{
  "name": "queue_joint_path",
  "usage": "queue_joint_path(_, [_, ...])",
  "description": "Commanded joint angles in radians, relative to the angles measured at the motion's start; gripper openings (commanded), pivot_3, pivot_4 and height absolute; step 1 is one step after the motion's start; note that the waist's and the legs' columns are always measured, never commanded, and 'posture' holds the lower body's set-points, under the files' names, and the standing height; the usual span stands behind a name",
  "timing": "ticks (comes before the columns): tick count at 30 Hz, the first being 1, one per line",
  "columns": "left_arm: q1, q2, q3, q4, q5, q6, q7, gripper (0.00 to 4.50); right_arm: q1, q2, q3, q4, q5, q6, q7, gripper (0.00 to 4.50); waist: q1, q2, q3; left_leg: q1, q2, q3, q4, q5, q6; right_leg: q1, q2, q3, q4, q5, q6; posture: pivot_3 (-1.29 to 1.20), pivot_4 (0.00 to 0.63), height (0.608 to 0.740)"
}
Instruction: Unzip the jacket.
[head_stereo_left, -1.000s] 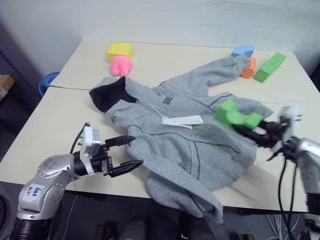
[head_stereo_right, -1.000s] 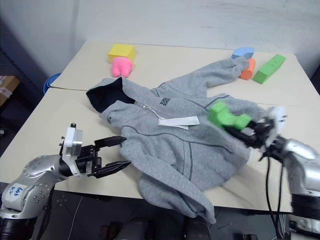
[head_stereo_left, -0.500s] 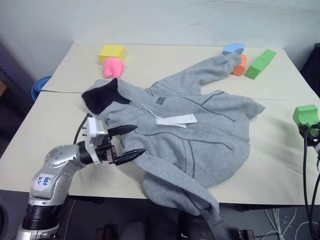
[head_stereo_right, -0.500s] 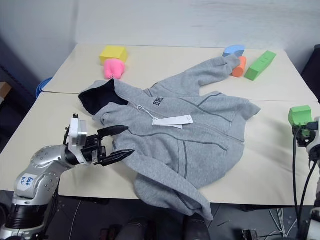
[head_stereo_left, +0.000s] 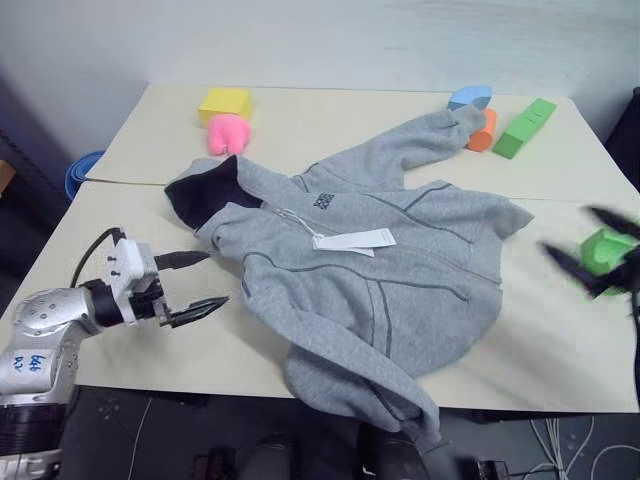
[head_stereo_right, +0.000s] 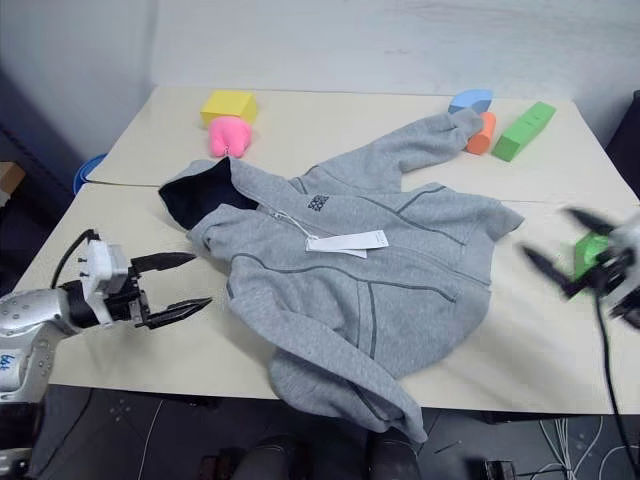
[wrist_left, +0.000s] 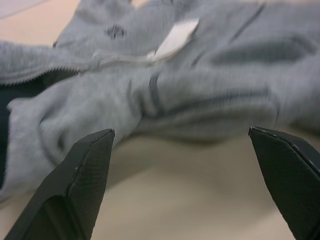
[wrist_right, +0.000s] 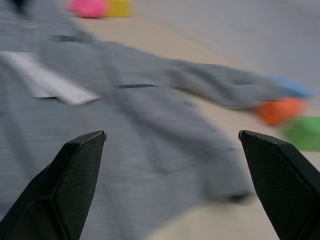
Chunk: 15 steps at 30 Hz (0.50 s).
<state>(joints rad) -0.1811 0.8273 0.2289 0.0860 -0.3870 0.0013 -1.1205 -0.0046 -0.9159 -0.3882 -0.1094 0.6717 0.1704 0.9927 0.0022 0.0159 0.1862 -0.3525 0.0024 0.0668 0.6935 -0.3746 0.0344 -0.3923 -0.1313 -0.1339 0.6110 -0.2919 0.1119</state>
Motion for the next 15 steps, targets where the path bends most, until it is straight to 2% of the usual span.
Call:
queue_joint_path(1, [-0.08, -0.023, -0.058, 0.06, 0.077, -0.145, -0.018, 4.5, 0.055, -0.005, 0.112, -0.318, 0.131, 0.183, -0.011, 4.44, 0.008, 0.0, 0.0, 0.0, 0.0, 0.0, 0.0, 0.0, 0.0, 0.0, -0.001, 0.0, 0.0, 0.0, 0.0, 0.0, 0.15, 0.74])
queue_joint_path(4, [-0.178, -0.062, -0.145, 0.138, 0.167, -0.27, -0.024, 4.5, 0.085, 0.003, 0.246, -0.452, 0.064, 0.227, -0.028, 4.44, 0.031, -0.001, 0.0, -0.001, -0.001, -0.002, 0.003, -0.002, 0.002, 0.0, -0.001, -0.001, 0.001, 0.0, 0.0, 0.0, 0.15, 0.74])
queue_joint_path(11, [-0.402, -0.17, -0.28, 0.384, 0.306, -0.48, 0.003, 4.5, 0.116, 0.07, 0.395, -0.548, -0.011, 0.324, -0.151, 4.44, 0.043, -0.004, 0.0, -0.003, -0.006, 0.0, 0.006, -0.004, 0.006, 0.0, -0.002, -0.008, 0.0, 0.002, 0.003, 0.0, 0.15, 0.74])
queue_joint_path(15, [-0.497, -0.24, -0.347, 0.523, 0.391, -0.568, 0.051, 4.5, 0.134, 0.064, 0.472, -0.496, -0.252, 0.236, -0.216, 4.44, 0.044, -0.005, -0.001, -0.003, -0.006, 0.001, 0.006, -0.004, 0.006, 0.0, -0.002, -0.009, -0.001, 0.002, 0.003, 0.0, 0.15, 0.74])
